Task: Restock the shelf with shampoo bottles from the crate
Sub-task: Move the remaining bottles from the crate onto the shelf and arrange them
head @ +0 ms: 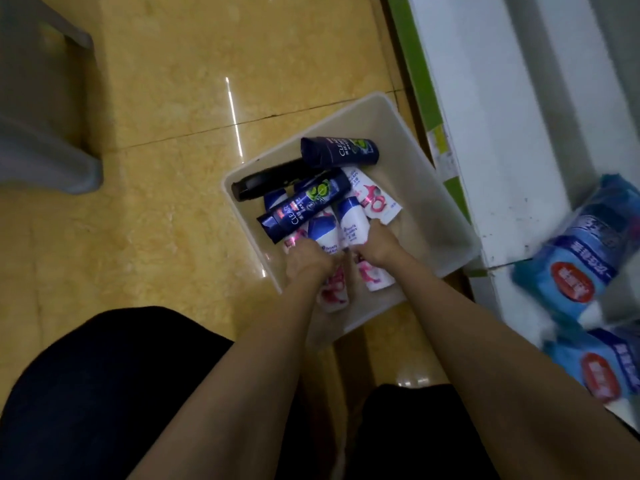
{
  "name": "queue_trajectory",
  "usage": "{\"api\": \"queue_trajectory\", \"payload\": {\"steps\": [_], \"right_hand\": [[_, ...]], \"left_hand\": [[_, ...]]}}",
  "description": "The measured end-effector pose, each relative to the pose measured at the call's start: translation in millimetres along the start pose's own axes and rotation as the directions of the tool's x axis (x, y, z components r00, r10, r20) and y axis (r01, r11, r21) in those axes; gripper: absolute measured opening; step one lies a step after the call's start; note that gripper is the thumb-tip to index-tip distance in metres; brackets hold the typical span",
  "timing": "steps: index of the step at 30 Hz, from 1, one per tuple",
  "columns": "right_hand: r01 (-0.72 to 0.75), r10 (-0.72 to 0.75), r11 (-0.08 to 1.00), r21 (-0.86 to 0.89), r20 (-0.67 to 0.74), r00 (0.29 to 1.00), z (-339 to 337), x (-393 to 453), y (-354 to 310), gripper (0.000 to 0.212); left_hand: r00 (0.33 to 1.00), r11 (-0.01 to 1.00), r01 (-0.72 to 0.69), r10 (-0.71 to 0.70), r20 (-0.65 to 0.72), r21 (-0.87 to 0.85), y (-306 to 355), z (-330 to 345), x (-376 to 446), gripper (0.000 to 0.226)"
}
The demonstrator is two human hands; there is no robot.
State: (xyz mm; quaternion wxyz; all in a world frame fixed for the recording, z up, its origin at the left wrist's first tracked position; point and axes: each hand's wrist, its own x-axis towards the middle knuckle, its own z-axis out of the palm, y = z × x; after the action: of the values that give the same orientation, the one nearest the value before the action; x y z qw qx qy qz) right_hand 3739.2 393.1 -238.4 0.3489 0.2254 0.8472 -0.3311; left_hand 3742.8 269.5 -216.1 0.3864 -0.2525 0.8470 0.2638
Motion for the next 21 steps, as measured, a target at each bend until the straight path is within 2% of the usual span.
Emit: {"api": "queue_trajectory", "payload": {"steps": [3,6,8,13,16,18,21], "right_hand": [[-0.036,0.030,0.983,0.181,0.036,0.999,-22.6,-37.4,-10.3,0.058],[-0.079,0.050,0.931,0.355,0.090,0.995,-54.3,-84.9,-30.8,0.064],[-0.095,0.048,0.900,0.426,0.120,0.992,-79.3,-126.3,-50.3,0.065],[-0.031,-0.029,0.870,0.493,0.114,0.993,-140.3,-222.7,-96.8,0.062],[0.004,-0.067,0.847,0.532,0.099,0.993,-186.0,-294.3,-139.7,0.042],[0.031,-0.093,0.839,0.543,0.087,0.992,-214.7,-336.7,-163.2,0.037],[0.080,-0.123,0.849,0.521,0.047,0.991,-252.1,-388.5,-191.9,0.043]], "left_hand": [[0.997,0.990,-0.073,0.076,0.020,-0.124,13.1,-13.9,-33.0,0.074],[0.992,0.969,-0.100,0.115,0.054,-0.226,24.6,-54.3,-82.3,0.074],[0.989,0.942,-0.133,0.148,0.026,-0.309,30.1,-86.1,-121.8,0.073],[0.977,0.871,-0.196,0.215,-0.009,-0.450,56.2,-169.2,-227.2,0.048],[0.968,0.810,-0.221,0.250,-0.019,-0.543,73.8,-215.3,-286.9,0.031],[0.962,0.786,-0.242,0.269,-0.039,-0.569,84.3,-245.3,-327.7,0.034],[0.964,0.782,-0.247,0.258,-0.063,-0.572,97.1,-287.1,-377.2,0.042]]}}
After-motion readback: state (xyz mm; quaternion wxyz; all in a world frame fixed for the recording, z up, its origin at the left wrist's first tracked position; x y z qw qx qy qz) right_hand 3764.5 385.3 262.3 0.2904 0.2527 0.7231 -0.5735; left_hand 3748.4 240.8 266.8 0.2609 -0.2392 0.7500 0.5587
